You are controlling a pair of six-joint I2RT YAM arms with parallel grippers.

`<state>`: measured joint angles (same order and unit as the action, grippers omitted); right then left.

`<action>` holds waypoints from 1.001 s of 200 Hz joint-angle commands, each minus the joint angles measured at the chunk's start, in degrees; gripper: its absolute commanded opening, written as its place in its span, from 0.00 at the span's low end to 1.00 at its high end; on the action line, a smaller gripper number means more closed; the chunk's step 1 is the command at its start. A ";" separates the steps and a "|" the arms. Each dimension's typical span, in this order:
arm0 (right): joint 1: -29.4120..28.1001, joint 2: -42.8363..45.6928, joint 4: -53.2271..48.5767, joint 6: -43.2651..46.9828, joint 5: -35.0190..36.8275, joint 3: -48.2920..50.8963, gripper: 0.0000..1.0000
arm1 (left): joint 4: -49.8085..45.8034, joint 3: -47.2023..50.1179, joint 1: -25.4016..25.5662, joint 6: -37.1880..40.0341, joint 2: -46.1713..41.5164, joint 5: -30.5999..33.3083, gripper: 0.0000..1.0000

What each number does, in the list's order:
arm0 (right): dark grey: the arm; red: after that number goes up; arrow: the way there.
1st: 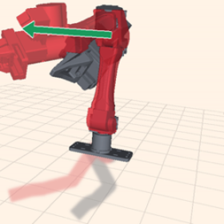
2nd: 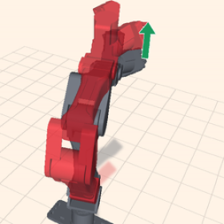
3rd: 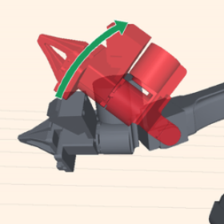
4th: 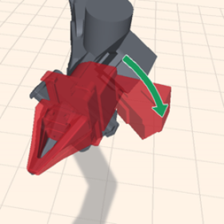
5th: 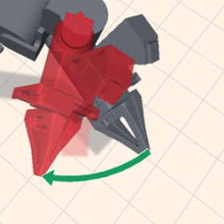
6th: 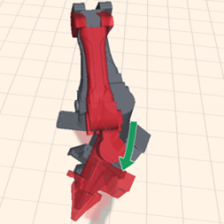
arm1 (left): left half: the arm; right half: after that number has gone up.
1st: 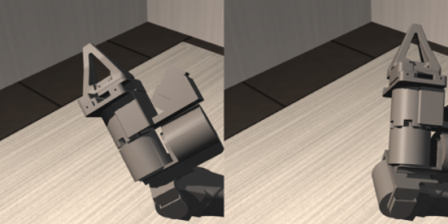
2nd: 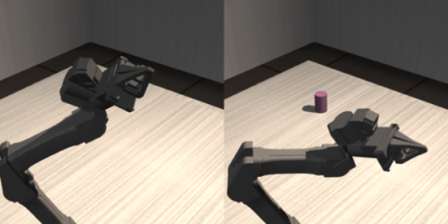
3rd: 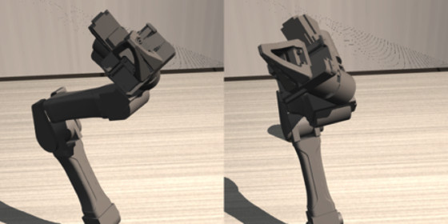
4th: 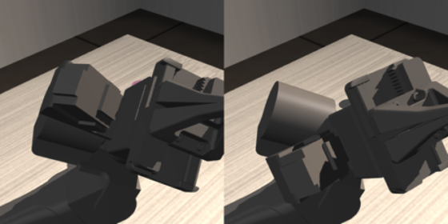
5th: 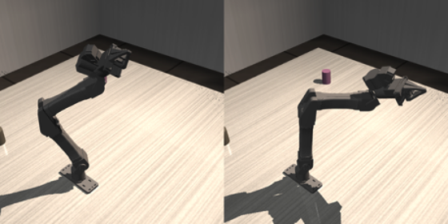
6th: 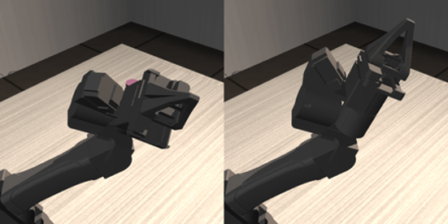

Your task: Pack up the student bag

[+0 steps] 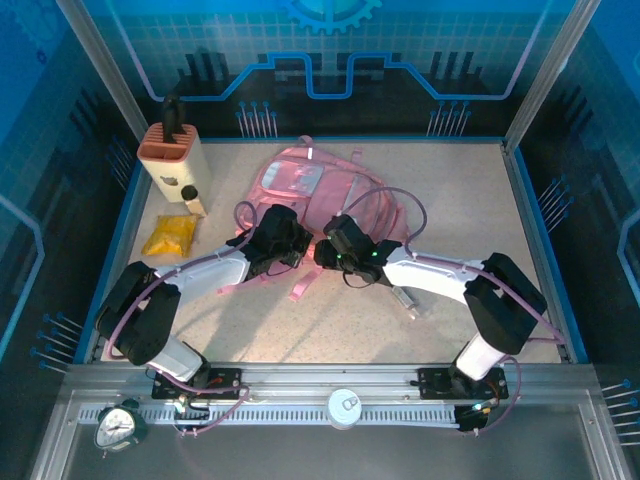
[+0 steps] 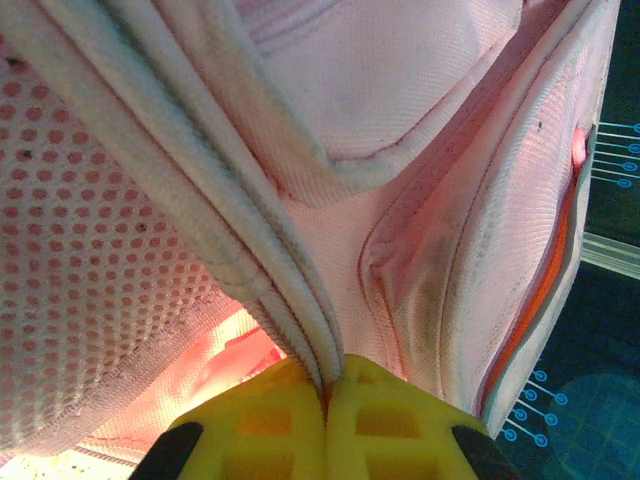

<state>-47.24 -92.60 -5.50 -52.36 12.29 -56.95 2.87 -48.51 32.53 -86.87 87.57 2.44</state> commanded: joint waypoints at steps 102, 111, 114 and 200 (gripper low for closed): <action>-0.13 -5.64 1.23 -2.05 2.92 -4.47 0.31 | 2.67 -3.39 1.87 1.91 -2.80 -2.02 0.00; 0.01 -5.87 1.12 -2.11 3.78 -4.65 0.32 | 2.75 -3.37 1.88 2.06 -2.70 -2.07 0.00; 0.01 -5.92 1.06 -2.22 4.04 -4.63 0.32 | 2.75 -3.35 1.89 2.05 -2.67 -2.08 0.00; -0.64 -0.70 -4.14 3.13 6.69 -1.37 0.07 | 0.61 -2.86 1.17 4.25 -3.28 -0.41 0.00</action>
<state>-47.48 -97.12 -7.42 -52.49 15.88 -59.68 2.74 -49.04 33.08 -85.56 87.35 3.18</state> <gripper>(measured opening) 0.090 0.050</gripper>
